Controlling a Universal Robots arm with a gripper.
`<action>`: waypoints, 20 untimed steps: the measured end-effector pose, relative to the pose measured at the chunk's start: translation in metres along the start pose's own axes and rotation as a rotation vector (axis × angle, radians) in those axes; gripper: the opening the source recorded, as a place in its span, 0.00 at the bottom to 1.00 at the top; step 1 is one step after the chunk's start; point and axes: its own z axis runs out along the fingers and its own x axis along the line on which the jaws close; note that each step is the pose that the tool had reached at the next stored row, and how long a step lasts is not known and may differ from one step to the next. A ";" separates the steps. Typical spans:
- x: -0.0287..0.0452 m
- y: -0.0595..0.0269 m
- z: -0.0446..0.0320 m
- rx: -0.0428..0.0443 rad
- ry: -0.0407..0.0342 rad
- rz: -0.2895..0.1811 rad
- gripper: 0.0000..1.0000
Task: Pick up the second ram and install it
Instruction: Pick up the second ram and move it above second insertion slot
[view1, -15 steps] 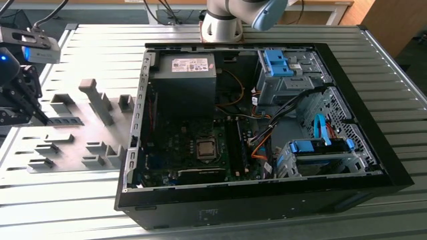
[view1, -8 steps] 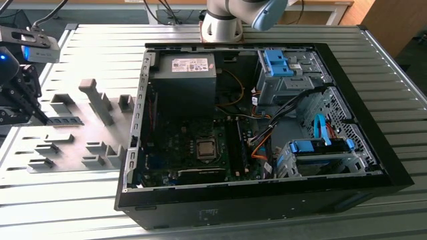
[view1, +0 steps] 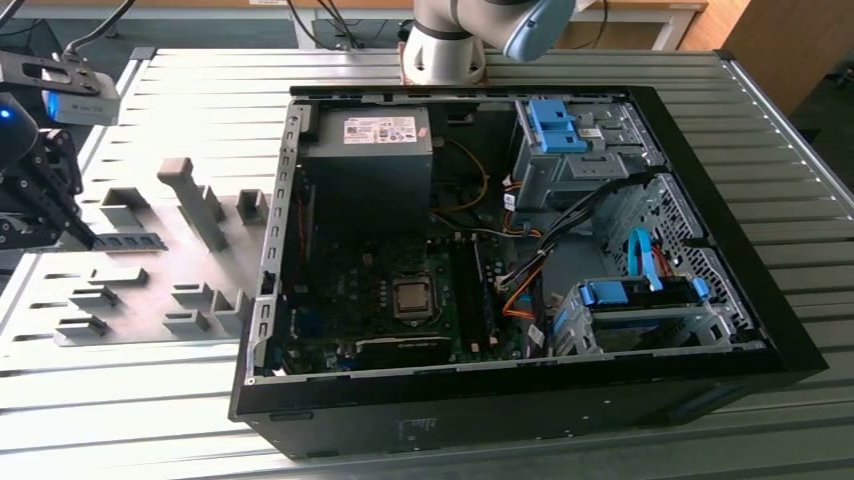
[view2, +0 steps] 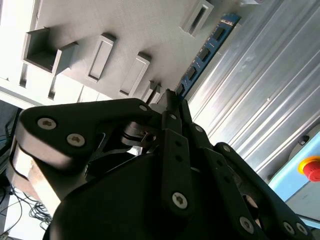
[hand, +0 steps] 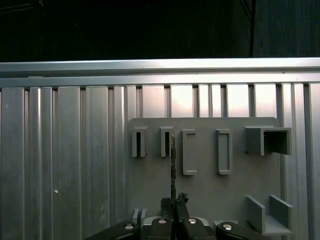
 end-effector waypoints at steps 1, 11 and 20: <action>0.0000 0.0000 -0.0007 -0.0001 0.0000 0.000 0.14; -0.0003 0.0001 -0.0160 0.0003 -0.0002 0.000 0.14; -0.0006 0.0003 -0.0367 0.0004 -0.0003 0.000 0.14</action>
